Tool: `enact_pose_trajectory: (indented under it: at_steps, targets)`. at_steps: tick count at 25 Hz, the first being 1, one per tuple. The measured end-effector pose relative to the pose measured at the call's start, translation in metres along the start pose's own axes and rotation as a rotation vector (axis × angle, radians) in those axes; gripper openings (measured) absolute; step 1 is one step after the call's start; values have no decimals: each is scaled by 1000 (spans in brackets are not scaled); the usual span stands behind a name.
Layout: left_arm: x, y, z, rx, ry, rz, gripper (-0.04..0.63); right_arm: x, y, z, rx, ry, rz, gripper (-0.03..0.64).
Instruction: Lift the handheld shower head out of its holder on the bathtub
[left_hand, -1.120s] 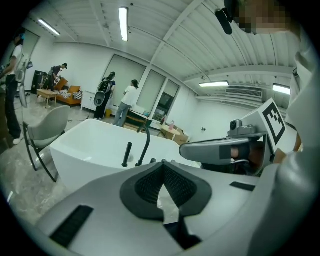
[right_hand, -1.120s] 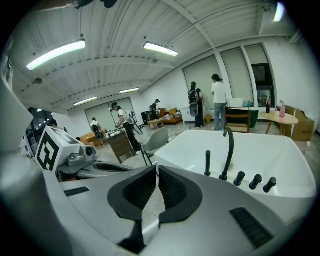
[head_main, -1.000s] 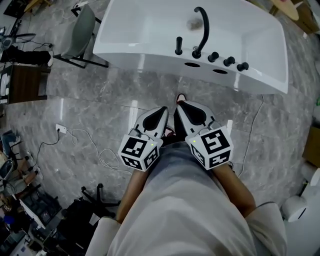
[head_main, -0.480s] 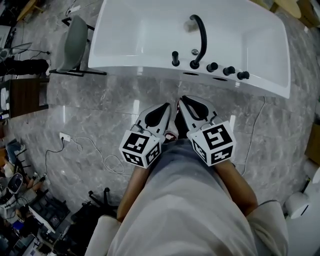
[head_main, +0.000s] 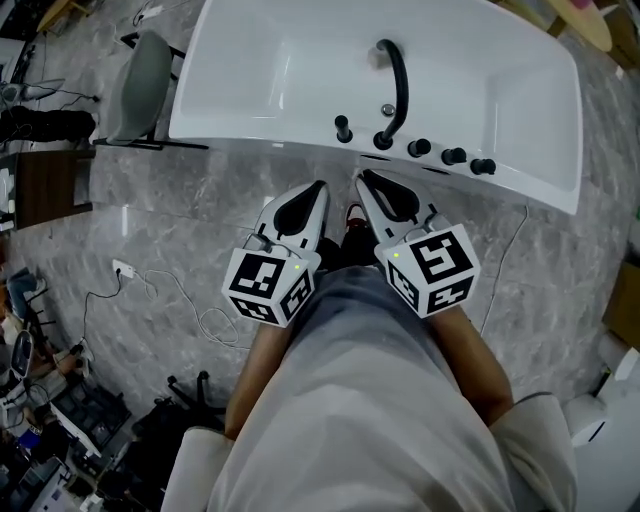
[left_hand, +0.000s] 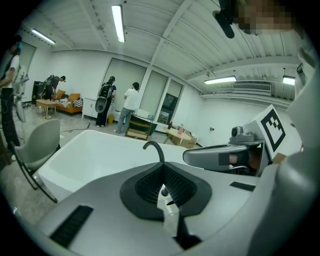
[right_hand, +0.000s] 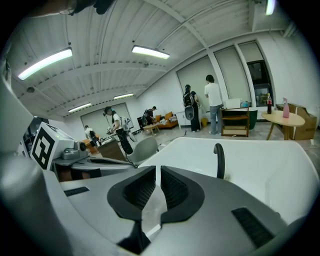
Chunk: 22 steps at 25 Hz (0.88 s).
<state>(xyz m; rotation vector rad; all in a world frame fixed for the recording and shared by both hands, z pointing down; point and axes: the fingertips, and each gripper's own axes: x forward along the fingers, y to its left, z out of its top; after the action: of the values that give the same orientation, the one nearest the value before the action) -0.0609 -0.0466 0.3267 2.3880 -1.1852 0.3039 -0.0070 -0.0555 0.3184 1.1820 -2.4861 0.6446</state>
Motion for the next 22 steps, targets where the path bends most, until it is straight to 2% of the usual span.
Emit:
enact_pose_trajectory:
  at_steps: [4, 9, 22]
  targets:
    - [5, 5, 0, -4, 5, 10, 6, 0, -14, -1, -6, 14, -9, 32]
    - [16, 9, -8, -22, 39, 0, 6, 1, -28, 1, 11, 11, 4, 78]
    - [24, 35, -31, -85, 105, -26, 6, 40, -53, -14, -9, 88, -53, 89]
